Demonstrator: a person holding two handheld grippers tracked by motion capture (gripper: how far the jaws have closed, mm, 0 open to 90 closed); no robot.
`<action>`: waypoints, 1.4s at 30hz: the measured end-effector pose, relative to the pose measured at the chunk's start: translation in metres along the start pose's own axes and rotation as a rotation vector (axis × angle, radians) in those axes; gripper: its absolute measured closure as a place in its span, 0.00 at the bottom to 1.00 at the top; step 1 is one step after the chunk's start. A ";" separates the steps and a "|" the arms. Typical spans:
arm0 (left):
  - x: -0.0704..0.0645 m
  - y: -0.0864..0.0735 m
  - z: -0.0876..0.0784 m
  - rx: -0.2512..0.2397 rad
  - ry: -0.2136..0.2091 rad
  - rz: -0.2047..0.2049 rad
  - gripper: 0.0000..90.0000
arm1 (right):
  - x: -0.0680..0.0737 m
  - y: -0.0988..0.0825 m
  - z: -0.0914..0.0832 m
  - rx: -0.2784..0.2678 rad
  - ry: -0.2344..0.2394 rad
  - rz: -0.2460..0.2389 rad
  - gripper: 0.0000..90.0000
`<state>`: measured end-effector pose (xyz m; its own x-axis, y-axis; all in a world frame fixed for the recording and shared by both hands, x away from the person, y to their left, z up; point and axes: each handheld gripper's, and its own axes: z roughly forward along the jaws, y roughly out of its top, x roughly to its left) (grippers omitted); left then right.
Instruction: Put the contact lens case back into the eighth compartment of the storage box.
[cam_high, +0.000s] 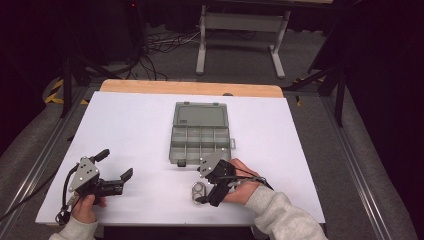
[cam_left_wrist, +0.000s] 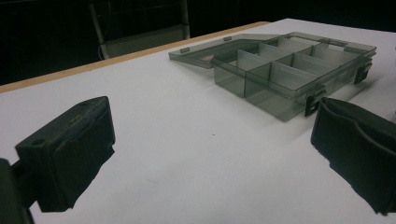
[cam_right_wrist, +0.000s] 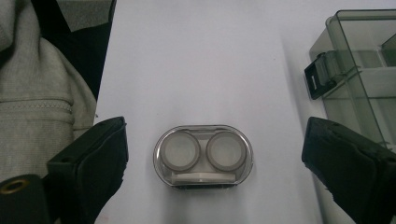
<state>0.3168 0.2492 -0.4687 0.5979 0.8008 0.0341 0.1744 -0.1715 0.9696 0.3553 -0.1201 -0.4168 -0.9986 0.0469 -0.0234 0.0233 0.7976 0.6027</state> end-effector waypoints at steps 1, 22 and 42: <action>0.000 0.000 0.000 0.001 0.000 0.001 0.00 | 0.000 0.000 0.001 0.006 0.002 -0.001 0.09; 0.000 0.000 0.000 0.007 -0.001 0.008 0.00 | 0.001 0.006 0.011 0.130 0.050 0.013 0.15; 0.000 0.000 0.000 0.008 -0.001 0.010 0.00 | 0.001 0.006 0.022 0.229 0.045 0.031 0.21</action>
<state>0.3170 0.2490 -0.4687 0.6006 0.7984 0.0430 0.1748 -0.1836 0.9673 0.3550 -0.1018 -0.4307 -0.9982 0.0512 0.0309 0.0594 0.9119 0.4060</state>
